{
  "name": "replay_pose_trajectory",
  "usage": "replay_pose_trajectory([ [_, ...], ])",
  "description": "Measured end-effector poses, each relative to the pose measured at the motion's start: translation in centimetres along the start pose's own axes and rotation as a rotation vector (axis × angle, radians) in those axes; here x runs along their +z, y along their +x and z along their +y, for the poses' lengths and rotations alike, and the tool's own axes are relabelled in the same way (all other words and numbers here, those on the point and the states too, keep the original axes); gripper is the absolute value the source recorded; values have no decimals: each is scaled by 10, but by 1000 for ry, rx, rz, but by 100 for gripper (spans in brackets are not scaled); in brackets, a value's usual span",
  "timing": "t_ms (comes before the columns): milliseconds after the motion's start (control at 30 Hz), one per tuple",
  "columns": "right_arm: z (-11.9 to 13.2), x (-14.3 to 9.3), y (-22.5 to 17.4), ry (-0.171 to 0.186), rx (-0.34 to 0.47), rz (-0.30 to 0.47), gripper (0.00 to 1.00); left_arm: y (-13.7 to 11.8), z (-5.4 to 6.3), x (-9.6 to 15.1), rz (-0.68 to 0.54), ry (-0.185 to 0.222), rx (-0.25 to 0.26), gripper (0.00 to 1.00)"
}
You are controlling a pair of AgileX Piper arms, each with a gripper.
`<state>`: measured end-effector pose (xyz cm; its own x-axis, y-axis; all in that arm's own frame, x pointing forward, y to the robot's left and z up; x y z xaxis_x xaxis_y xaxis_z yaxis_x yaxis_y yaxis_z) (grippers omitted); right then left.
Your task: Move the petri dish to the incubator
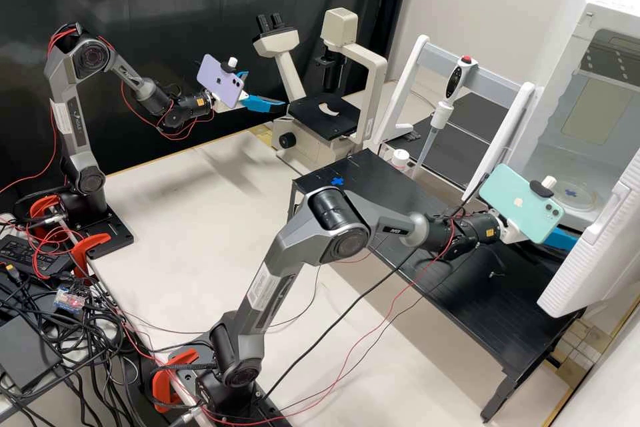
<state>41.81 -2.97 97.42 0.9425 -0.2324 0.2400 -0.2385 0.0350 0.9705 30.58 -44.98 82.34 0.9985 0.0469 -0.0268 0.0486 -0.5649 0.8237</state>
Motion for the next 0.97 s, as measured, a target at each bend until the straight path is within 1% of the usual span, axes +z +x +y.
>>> replay_pose_trajectory([
  [33,4,3,-12,12,14,10,100,0,0,0,0,0,0,100],
  [100,10,4,-27,24,34,29,100,0,0,0,0,0,0,100],
  [133,11,7,-38,39,44,41,100,0,0,0,0,0,0,100],
  [167,14,5,-47,45,59,60,100,0,0,0,0,0,0,100],
  [200,15,7,-60,60,72,80,100,0,0,0,0,0,0,100],
  [267,16,6,-81,72,91,116,100,0,0,0,0,0,0,100],
  [300,18,2,-94,78,115,155,100,0,0,0,0,0,0,100],
  [367,18,0,-116,92,138,206,100,0,0,0,0,0,0,100],
  [400,16,-1,-131,95,140,237,100,0,0,0,0,0,0,100],
  [467,13,-2,-152,117,156,292,100,0,0,0,0,0,0,100],
  [567,8,-3,-183,145,176,343,100,0,0,0,0,0,0,100],
  [767,-8,-3,-236,233,145,388,100,0,0,0,0,0,0,100],
  [833,-13,-3,-247,253,125,403,100,0,0,0,0,0,0,100],
  [933,-21,-3,-263,274,91,422,100,0,0,0,0,0,0,100],
  [967,-23,-3,-267,276,82,427,100,0,0,0,0,0,0,100],
])
